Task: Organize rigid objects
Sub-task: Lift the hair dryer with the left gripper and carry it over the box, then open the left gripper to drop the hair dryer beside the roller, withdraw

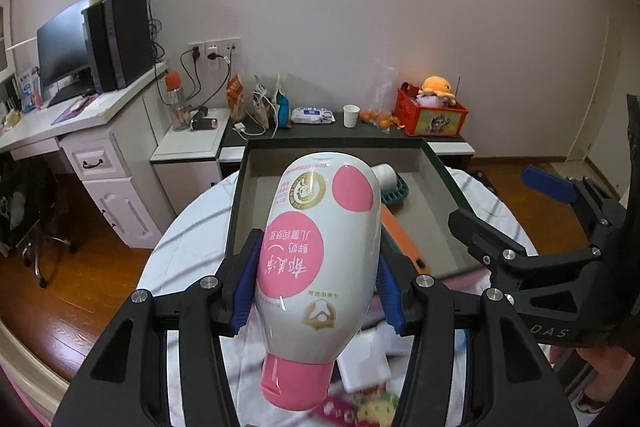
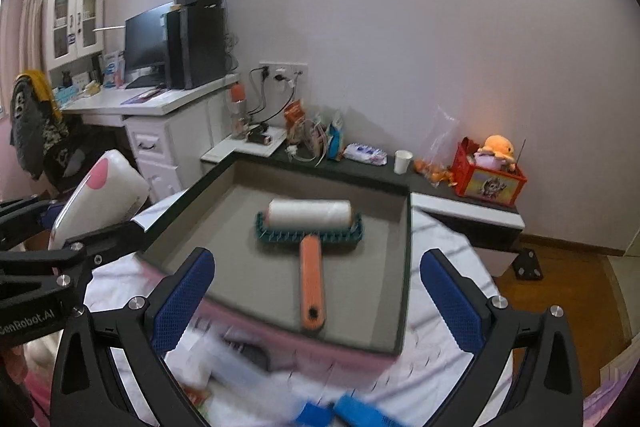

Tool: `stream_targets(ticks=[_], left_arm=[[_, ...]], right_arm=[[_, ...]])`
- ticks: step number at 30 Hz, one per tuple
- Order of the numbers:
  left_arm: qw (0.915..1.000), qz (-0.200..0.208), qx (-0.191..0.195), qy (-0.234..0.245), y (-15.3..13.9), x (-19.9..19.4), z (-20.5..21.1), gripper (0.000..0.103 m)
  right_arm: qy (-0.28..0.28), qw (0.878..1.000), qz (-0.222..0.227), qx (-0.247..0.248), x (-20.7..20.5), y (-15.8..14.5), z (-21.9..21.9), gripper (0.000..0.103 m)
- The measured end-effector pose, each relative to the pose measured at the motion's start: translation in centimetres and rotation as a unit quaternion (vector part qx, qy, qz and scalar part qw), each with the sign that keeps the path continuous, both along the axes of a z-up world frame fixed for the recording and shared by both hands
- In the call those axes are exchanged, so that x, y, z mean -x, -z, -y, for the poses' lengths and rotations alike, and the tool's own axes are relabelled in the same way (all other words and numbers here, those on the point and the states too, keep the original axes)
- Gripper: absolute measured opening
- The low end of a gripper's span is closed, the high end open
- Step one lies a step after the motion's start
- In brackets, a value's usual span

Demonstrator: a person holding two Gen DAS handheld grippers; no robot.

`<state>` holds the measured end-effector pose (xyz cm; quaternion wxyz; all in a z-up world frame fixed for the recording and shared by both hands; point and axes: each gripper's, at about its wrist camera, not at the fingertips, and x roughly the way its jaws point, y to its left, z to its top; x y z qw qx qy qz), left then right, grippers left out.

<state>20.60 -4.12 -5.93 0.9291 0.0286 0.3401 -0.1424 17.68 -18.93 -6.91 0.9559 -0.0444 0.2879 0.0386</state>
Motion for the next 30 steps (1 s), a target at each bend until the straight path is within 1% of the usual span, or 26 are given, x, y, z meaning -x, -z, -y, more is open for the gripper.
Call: stream_targets(ticks=[6,12,21,24,25,26,27,28,30], left_arm=[[0.9998,-0.014,-0.014,0.0,1.0,-3.8,1.4,0.053],[0.9984,-0.046,-0.033,-0.002,3.7,-7.4,2.8,0.053],[0.9934,-0.099,-0.057,0.002,8.3,-10.0,4.0,0.053],[0.9917,-0.112,-0.062,-0.001,9.1,-10.4,4.1,0.053],[0.9919,-0.108,-0.066,-0.004,9.2,-10.3,4.1,0.054],[0.9922,-0.105,-0.067,-0.005,9.2,-10.4,4.0,0.056],[0.9922,-0.106,-0.065,-0.006,9.0,-10.3,3.9,0.063],[0.9923,-0.105,-0.065,-0.009,8.7,-10.2,3.8,0.073],[0.9935,-0.089,-0.069,-0.016,7.7,-9.4,3.5,0.08]], right_arm=[[0.009,1.0,-0.01,0.006,-3.7,0.8,1.1,0.103],[0.013,0.999,-0.037,0.008,-6.5,3.1,2.3,0.103],[0.014,0.997,-0.075,0.009,-8.6,6.1,3.0,0.103],[0.013,0.996,-0.083,0.012,-8.8,6.6,3.0,0.103],[0.013,0.996,-0.086,0.013,-8.8,6.7,3.0,0.103],[0.011,0.996,-0.088,0.012,-8.8,6.7,3.1,0.103],[0.012,0.996,-0.088,0.012,-8.8,6.7,3.1,0.103],[0.013,0.996,-0.089,0.013,-8.6,6.7,3.1,0.103],[0.014,0.996,-0.086,0.012,-8.3,6.3,3.2,0.103]])
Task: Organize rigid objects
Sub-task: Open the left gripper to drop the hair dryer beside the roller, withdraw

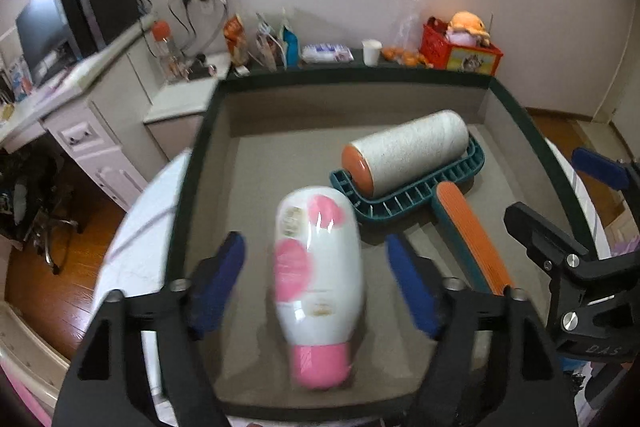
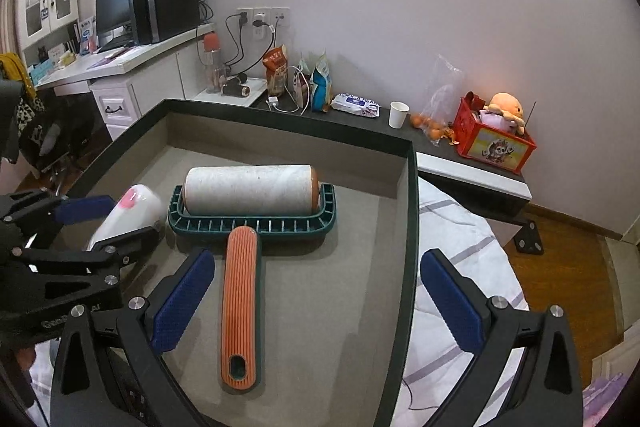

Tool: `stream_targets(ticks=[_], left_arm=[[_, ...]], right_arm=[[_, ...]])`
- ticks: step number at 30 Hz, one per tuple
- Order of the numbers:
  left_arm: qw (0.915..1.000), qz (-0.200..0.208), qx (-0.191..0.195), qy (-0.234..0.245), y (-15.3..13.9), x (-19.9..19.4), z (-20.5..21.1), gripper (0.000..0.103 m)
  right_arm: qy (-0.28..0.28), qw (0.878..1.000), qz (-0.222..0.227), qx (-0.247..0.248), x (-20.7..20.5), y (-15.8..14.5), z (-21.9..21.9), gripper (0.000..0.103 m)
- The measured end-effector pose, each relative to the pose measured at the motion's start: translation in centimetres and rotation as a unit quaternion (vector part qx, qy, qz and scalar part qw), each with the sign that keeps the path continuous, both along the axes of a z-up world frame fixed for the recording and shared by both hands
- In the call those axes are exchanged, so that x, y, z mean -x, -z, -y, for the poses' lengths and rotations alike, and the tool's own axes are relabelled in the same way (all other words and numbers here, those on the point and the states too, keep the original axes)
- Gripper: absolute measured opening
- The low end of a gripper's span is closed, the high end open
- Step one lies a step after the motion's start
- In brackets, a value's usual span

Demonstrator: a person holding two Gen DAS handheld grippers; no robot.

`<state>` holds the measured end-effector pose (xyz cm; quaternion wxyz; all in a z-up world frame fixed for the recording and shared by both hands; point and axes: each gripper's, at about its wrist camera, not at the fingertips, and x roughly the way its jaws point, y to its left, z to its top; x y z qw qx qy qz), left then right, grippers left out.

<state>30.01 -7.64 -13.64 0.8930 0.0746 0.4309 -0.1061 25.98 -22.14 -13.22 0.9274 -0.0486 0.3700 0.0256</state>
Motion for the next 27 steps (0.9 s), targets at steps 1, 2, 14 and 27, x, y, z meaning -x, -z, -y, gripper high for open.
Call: stream_targets(ticks=[1,2,14,27], left_arm=[[1.0,0.004,-0.002,-0.002,-0.4,0.3,-0.2,0.082],[0.9999,0.012,-0.002,-0.005,-1.0,0.7,-0.4,0.084],[0.9858,0.165,0.019,-0.028,-12.2,13.2,-3.3,0.102],[0.9732,0.225,0.031,-0.035,-16.1,25.9,-4.6,0.103]], right_arm=[[0.001,1.0,0.004,-0.003,0.3,-0.4,0.1,0.103],[0.0,1.0,0.011,-0.005,0.9,-1.0,0.1,0.103],[-0.013,0.99,0.138,-0.01,11.3,-10.5,-0.9,0.103],[-0.002,0.978,0.21,-0.016,23.5,-14.7,-1.3,0.103]])
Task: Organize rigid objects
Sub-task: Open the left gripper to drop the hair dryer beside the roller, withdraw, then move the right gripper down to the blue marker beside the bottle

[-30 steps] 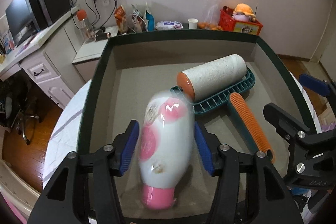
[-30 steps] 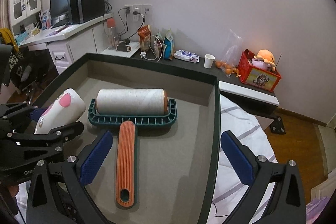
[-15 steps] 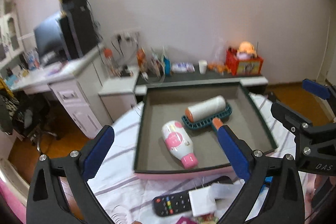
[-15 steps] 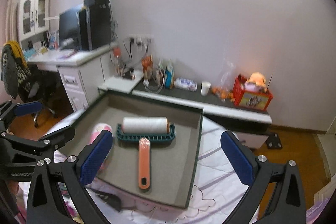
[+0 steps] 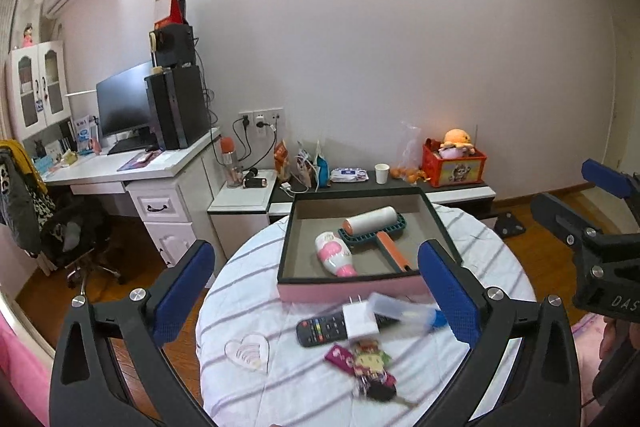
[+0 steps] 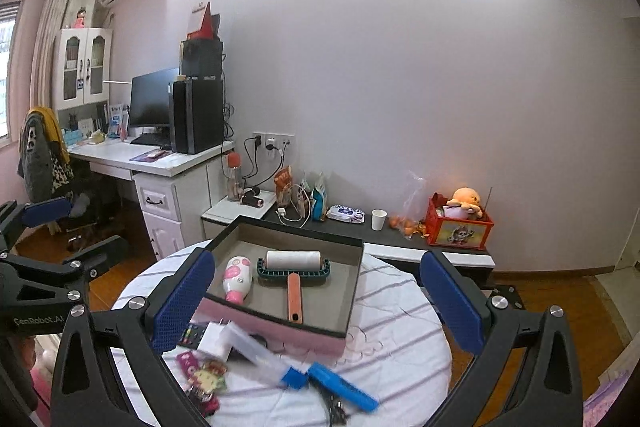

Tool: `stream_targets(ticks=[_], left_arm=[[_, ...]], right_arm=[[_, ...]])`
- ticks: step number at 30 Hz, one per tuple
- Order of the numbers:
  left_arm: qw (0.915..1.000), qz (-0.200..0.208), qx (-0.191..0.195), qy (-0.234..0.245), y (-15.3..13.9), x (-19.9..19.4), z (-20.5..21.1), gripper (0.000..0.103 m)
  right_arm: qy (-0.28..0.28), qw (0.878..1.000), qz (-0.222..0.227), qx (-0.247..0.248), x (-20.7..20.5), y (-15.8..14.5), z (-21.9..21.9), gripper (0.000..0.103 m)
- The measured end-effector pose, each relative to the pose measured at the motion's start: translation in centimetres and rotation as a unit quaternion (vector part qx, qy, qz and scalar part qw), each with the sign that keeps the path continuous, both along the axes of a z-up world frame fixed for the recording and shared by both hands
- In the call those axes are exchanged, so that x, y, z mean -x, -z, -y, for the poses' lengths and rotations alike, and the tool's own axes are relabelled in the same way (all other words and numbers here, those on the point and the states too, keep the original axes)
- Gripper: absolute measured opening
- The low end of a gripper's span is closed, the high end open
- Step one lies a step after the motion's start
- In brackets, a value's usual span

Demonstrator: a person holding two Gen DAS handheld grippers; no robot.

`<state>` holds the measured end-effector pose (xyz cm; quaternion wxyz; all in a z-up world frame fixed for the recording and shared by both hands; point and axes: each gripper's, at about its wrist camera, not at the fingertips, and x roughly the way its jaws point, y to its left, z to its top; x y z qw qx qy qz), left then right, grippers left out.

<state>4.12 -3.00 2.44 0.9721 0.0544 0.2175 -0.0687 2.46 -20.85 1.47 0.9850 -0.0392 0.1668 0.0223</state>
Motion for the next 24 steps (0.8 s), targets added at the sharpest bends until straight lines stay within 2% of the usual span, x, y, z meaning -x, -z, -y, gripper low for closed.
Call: stream_targets(ticks=[11,24], left_arm=[[0.9997,0.022,0.005,0.011,-0.5,7.5,-0.2,0.103],[0.9997,0.019,-0.002,0.017,0.2,10.7,-0.2,0.103]], right_arm=[[0.009,1.0,0.023,-0.005,7.1,-0.5,-0.3,0.103],[0.017,1.0,0.015,-0.004,11.0,1.0,-0.5,0.103]])
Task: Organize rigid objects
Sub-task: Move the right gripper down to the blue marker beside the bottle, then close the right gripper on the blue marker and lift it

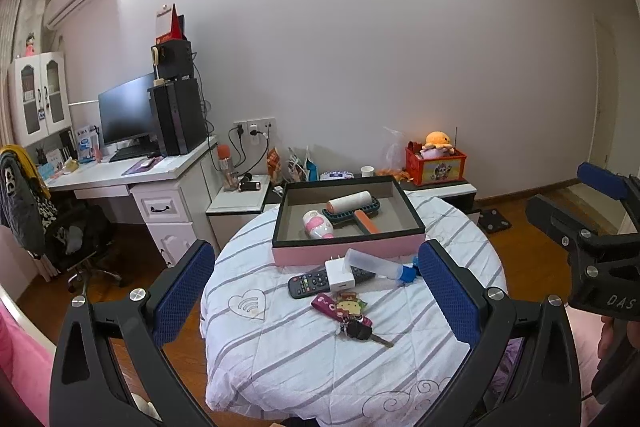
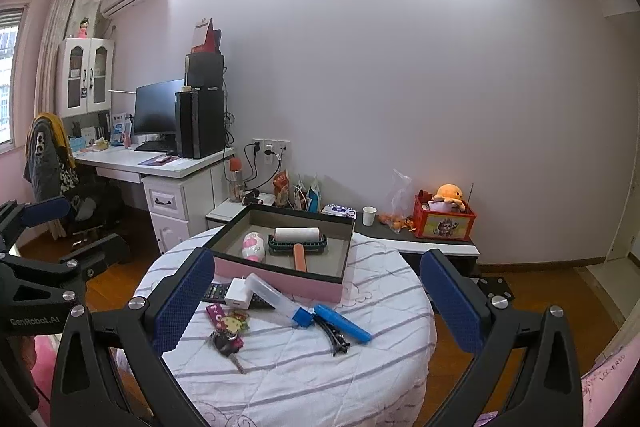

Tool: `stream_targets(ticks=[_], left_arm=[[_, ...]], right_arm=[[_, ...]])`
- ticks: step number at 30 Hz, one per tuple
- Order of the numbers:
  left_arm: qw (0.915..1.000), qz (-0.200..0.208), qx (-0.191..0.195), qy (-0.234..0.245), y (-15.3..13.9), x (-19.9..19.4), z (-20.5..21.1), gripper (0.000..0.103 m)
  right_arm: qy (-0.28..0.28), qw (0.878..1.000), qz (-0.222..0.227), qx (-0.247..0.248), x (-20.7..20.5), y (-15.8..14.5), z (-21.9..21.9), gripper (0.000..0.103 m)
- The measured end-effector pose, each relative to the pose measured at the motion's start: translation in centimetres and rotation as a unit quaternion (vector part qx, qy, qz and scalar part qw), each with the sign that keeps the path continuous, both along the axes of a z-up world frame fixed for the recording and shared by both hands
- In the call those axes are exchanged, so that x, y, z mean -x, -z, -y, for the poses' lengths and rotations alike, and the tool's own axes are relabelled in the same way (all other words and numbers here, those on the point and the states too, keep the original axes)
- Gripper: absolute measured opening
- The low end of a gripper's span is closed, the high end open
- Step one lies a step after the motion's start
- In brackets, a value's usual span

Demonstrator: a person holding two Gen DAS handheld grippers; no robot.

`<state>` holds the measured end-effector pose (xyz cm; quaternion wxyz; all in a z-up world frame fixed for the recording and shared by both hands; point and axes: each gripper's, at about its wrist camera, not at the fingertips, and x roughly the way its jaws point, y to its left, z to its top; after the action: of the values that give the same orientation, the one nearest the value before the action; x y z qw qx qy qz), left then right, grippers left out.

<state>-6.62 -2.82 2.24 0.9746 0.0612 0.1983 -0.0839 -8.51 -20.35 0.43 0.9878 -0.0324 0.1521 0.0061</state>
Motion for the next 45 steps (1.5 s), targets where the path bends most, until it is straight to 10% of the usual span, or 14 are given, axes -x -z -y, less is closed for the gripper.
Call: stream_targets(ticks=[30,37,45], left_arm=[[0.9834,-0.171,-0.058,0.013,13.5,-11.0,6.1,0.103],[0.9786,-0.194,-0.066,0.011,15.4,-13.4,6.5,0.103],[0.9749,-0.212,-0.068,0.008,17.0,-15.2,6.5,0.103]], right_arm=[[-0.02,0.983,-0.18,0.018,-12.3,13.4,4.9,0.102],[-0.038,0.972,-0.231,0.005,-16.6,16.8,6.7,0.066],[-0.077,0.961,-0.265,0.005,-19.7,18.5,6.8,0.052]])
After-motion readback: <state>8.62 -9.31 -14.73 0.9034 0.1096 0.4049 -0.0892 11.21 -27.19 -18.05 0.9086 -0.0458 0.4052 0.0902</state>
